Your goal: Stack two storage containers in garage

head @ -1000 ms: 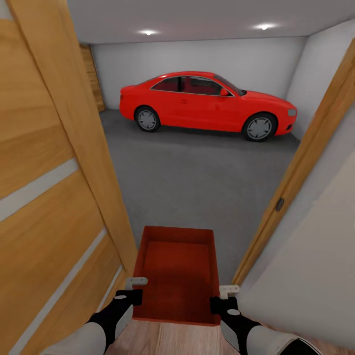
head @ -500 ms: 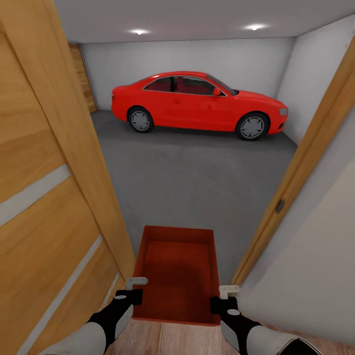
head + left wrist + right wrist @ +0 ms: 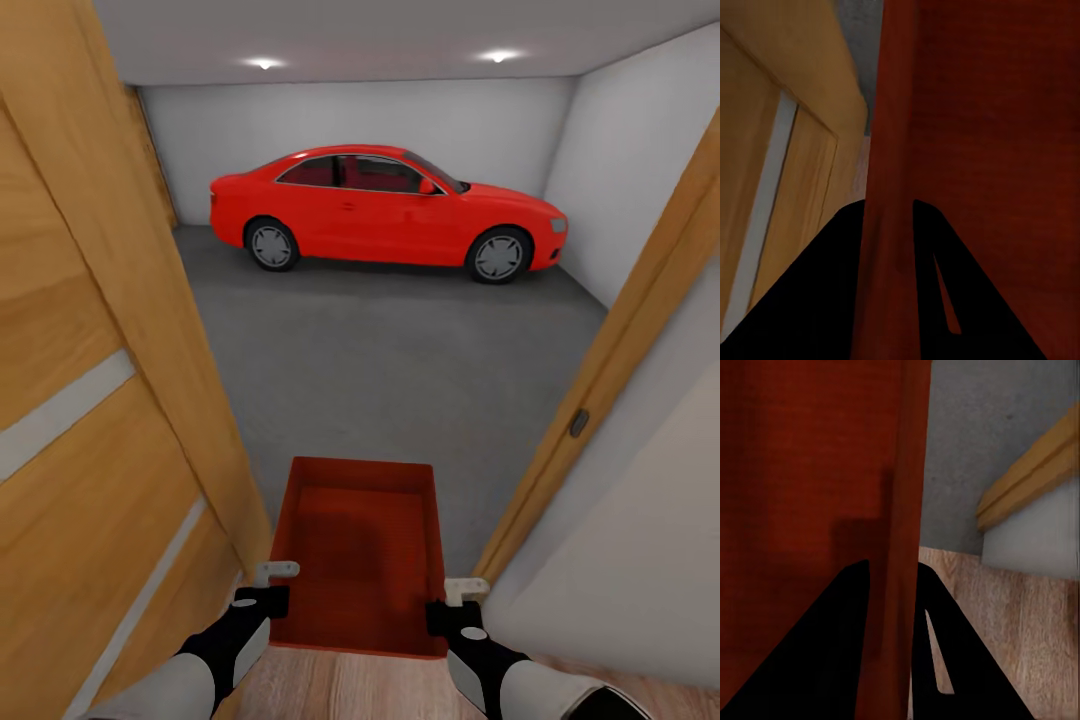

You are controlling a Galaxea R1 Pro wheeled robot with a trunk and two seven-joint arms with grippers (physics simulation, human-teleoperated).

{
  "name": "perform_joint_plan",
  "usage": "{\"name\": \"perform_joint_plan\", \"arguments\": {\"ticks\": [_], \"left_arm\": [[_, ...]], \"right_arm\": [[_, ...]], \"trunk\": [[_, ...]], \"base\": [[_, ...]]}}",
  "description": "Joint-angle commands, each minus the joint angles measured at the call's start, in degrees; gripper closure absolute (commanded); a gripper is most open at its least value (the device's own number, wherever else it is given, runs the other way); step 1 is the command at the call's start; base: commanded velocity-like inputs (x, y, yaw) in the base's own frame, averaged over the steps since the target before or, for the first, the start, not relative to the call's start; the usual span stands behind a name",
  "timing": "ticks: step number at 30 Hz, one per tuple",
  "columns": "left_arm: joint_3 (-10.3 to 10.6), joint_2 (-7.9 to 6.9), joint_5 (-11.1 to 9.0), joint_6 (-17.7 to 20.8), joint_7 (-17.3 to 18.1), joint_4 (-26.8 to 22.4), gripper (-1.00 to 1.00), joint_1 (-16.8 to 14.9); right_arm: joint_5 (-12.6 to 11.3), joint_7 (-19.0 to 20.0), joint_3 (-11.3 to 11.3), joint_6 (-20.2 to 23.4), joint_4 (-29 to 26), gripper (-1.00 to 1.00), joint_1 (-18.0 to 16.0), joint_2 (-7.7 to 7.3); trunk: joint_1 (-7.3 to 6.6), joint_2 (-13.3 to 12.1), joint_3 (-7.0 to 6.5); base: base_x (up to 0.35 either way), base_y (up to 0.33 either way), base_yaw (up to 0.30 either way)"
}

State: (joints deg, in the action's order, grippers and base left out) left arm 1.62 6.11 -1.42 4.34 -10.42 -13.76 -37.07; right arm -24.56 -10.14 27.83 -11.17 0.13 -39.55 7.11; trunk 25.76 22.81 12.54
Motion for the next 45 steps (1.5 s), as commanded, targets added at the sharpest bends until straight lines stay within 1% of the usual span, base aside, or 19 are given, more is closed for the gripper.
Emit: {"name": "perform_joint_plan", "arguments": {"ticks": [1, 12, 26, 45], "left_arm": [[0.25, -0.05, -0.52, 1.2, -0.49, 0.05, 1.0, 0.0], [0.23, -0.05, -0.52, 1.2, -0.56, 0.05, 1.0, 0.02], [0.26, -0.05, -0.52, 1.2, -0.48, 0.05, 1.0, 0.02], [0.24, -0.05, -0.52, 1.2, -0.56, 0.07, 1.0, 0.01]], "right_arm": [[-0.49, -3.84, 0.46, -1.63, -0.04, 1.0, -0.09, -1.57], [-0.49, -3.84, 0.41, -1.65, -0.04, 1.0, -0.09, -1.57], [-0.49, -3.84, 0.43, -1.66, -0.04, 1.0, -0.09, -1.66], [-0.42, -3.88, 0.42, -1.61, -0.04, 1.0, -0.09, -1.66]], "trunk": [[0.03, 0.11, 0.1], [0.03, 0.11, 0.1], [0.03, 0.11, 0.1], [0.03, 0.11, 0.1]], "base": [[0.002, 0.002, -0.275], [0.001, 0.001, -0.255], [0.18, 0.196, -0.013], [0.01, 0.01, 0.0]]}}
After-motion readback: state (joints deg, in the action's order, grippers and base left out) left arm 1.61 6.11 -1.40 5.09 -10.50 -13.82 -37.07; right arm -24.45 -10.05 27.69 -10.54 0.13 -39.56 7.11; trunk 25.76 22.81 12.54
